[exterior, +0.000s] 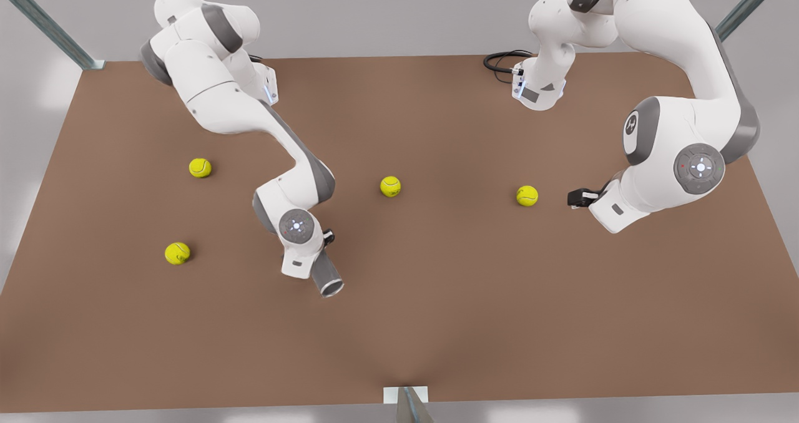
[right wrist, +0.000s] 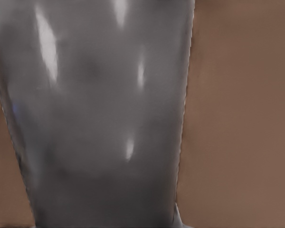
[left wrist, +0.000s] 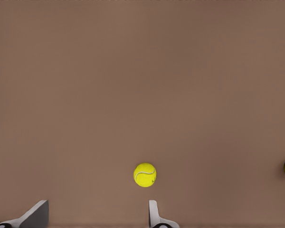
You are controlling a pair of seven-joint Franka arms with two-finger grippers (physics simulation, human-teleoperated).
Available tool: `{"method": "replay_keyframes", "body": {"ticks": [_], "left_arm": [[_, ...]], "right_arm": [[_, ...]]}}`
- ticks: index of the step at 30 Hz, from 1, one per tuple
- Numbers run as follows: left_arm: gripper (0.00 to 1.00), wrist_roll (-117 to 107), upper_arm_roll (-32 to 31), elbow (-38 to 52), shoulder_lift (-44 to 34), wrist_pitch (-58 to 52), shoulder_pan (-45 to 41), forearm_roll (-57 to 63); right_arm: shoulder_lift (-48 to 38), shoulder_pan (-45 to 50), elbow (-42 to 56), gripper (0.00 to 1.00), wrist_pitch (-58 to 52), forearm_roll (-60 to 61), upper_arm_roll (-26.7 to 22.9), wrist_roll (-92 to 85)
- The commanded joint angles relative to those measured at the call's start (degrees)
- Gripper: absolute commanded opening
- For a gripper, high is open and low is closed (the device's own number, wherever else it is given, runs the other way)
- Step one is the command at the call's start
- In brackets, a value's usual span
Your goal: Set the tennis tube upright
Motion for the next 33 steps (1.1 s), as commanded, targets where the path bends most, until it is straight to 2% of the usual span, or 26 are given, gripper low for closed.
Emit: {"method": "replay_keyframes", "body": {"ticks": [1,9,14,20,22,31,33], "left_arm": [[1.00,0.0,0.0,0.0,0.0,0.0,0.0,0.0],[1.00,0.1,0.0,-0.5,0.0,0.4,0.1,0.1],[1.00,0.0,0.0,-0.6,0.0,0.4,0.1,0.0],[1.00,0.0,0.0,-0.6,0.4,0.5,0.1,0.0],[1.00,0.0,0.0,-0.6,0.4,0.9,0.1,0.0],[1.00,0.0,0.0,-1.4,1.3,1.5,0.1,0.0],[1.00,0.0,0.0,-1.4,1.6,1.6,0.5,0.0]], "right_arm": [[0.0,0.5,0.1,0.70,0.0,-0.1,0.0,-0.3],[0.4,3.8,3.2,0.70,1.0,-0.6,0.3,-22.8],[2.2,4.0,3.6,0.70,6.9,-3.0,0.1,-32.3],[10.2,9.7,13.6,0.70,9.3,-3.0,-0.5,-29.7],[11.2,13.7,16.1,0.70,9.5,-2.7,-4.0,-29.7],[21.2,21.4,29.4,0.70,11.2,-2.5,-4.3,-23.6],[22.5,21.7,29.9,0.76,13.4,-2.5,-4.3,-23.1]]}}
